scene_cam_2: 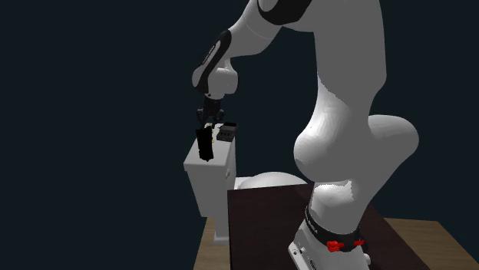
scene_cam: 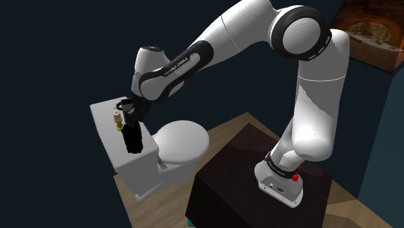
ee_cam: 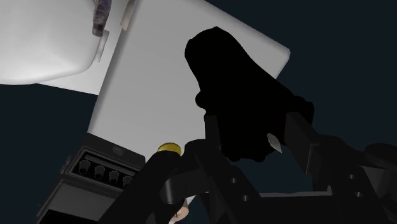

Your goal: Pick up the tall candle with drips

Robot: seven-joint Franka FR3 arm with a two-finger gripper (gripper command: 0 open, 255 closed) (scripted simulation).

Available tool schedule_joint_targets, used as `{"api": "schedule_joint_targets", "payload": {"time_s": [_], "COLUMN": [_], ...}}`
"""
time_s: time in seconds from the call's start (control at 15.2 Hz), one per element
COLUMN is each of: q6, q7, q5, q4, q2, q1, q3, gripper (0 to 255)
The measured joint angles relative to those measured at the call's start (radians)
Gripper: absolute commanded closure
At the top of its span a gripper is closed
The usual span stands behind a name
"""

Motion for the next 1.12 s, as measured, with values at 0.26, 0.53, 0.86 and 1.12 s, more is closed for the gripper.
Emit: {"api": "schedule_joint_targets", "payload": {"time_s": [0.26, 0.53, 0.86, 1.12], "q6": [0.001, -0.03, -0.088, -0.132], "q7": [0.0, 0.003, 0.006, 0.012], "q5": [0.0, 0.004, 0.009, 0.011], "q4": [0.0, 0.001, 0.017, 0.031], "q2": [0.0, -0.027, -0.069, -0.1], "q1": [0.0, -0.002, -0.007, -0.009], "q3": [0.0, 0.003, 0.006, 0.008], "gripper": [255, 255, 255, 255]}}
